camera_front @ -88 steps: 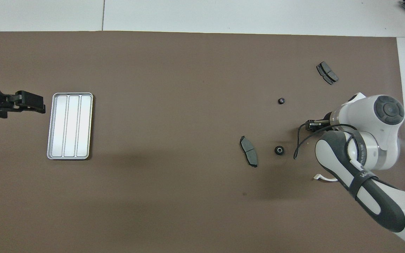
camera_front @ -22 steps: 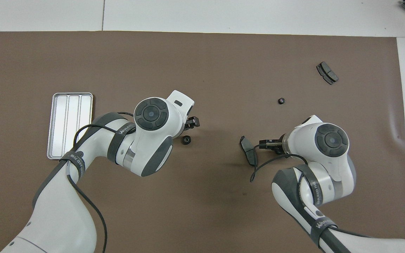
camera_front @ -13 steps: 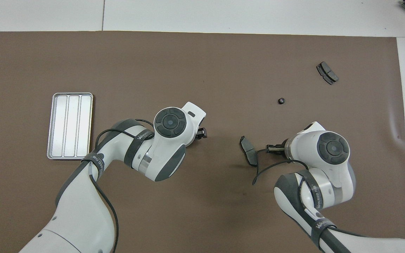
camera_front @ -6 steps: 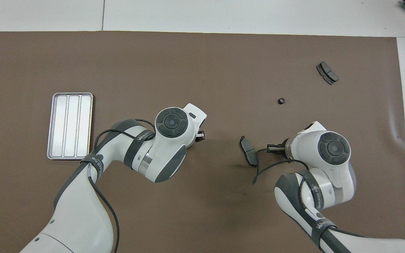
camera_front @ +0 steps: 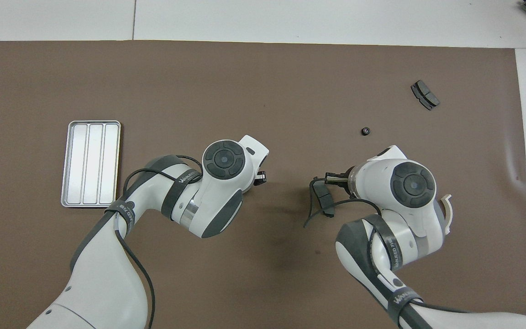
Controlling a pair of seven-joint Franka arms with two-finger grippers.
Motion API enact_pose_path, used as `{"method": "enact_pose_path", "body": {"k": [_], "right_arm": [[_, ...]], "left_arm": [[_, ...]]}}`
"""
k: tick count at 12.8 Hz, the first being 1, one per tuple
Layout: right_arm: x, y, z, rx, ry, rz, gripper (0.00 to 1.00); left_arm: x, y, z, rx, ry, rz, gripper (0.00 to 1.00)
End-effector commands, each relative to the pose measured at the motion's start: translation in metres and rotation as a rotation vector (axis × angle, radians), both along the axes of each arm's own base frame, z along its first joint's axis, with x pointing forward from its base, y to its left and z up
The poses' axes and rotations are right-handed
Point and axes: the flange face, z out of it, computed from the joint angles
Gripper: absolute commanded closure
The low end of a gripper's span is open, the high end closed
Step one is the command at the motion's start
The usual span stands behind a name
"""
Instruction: Pick bearing gear from pile to tray
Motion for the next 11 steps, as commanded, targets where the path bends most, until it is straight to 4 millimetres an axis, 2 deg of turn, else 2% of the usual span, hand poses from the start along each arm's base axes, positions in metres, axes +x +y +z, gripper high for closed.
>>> {"method": "enact_pose_path", "body": {"k": [1, 3, 5, 7, 8, 11], "right_arm": [[0.015, 0.035, 0.012, 0.02, 0.018, -0.022, 1.0], [0.021, 0.053, 0.017, 0.033, 0.012, -0.048, 1.0], [0.023, 0.081, 0.023, 0.037, 0.02, -0.043, 1.0], [0.026, 0.106, 0.021, 0.039, 0.025, -0.07, 1.0], [0.027, 0.123, 0.015, 0.044, 0.025, -0.076, 1.0], [0.04, 0.191, -0.013, 0.041, 0.017, -0.116, 1.0]], "left_arm": [[0.022, 0.035, 0.024, 0.012, 0.006, 0.051, 1.0], [0.046, 0.073, 0.045, 0.018, 0.017, 0.062, 1.0], [0.068, 0.133, 0.071, 0.016, 0.023, 0.042, 1.0], [0.079, 0.199, 0.095, 0.012, 0.043, -0.029, 1.0], [0.084, 0.234, 0.098, 0.012, 0.067, -0.08, 1.0], [0.09, 0.315, 0.093, -0.008, 0.088, -0.211, 1.0]]}}
